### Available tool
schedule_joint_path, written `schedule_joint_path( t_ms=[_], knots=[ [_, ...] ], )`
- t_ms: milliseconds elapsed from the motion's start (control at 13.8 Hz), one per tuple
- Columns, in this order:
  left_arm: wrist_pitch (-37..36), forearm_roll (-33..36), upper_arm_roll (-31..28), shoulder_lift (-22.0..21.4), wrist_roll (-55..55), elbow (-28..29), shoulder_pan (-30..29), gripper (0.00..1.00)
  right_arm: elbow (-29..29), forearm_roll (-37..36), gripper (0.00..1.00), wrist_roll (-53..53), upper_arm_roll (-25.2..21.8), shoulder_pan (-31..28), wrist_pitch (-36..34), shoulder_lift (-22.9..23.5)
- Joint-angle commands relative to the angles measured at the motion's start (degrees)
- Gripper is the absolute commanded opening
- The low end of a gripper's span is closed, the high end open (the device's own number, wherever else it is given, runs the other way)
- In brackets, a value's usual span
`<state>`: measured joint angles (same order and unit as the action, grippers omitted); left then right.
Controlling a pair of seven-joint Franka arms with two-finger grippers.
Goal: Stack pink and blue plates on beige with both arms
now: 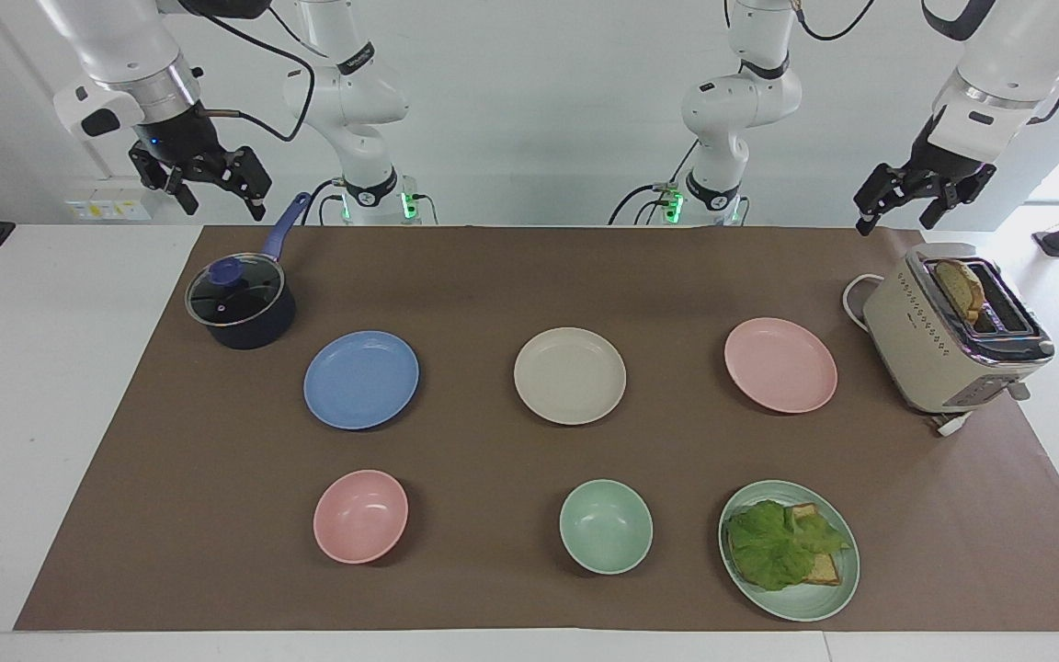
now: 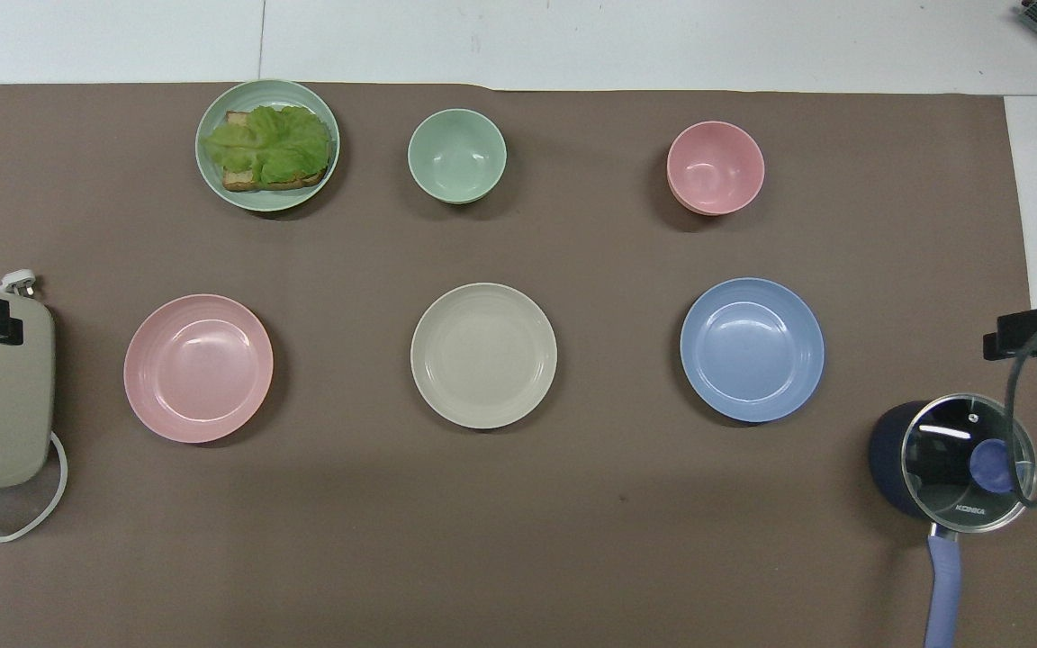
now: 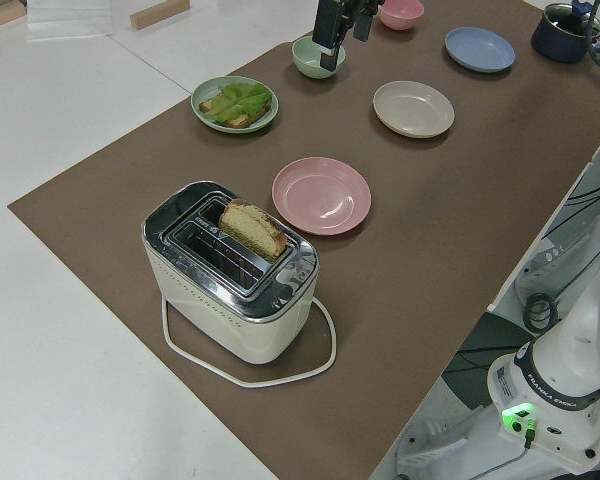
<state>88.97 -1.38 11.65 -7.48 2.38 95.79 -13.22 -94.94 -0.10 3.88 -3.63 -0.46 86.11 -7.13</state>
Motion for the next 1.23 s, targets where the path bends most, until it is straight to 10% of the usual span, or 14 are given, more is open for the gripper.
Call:
schedule_joint_path(
  t_ms=[0, 1156],
  knots=[
    [-0.6, 0.4, -0.1, -0.5, 1.0, -0.3, 0.1, 1.0, -1.8, -1.0, 1.0, -1.3, 0.3, -0.7, 0.3, -1.7],
    [19.0, 0.4, -0.2, 1.0, -0.1, 21.9, -3.8, 1.0, -1.1, -0.9, 1.0, -1.7, 0.0, -0.9, 1.3, -1.0]
  ],
)
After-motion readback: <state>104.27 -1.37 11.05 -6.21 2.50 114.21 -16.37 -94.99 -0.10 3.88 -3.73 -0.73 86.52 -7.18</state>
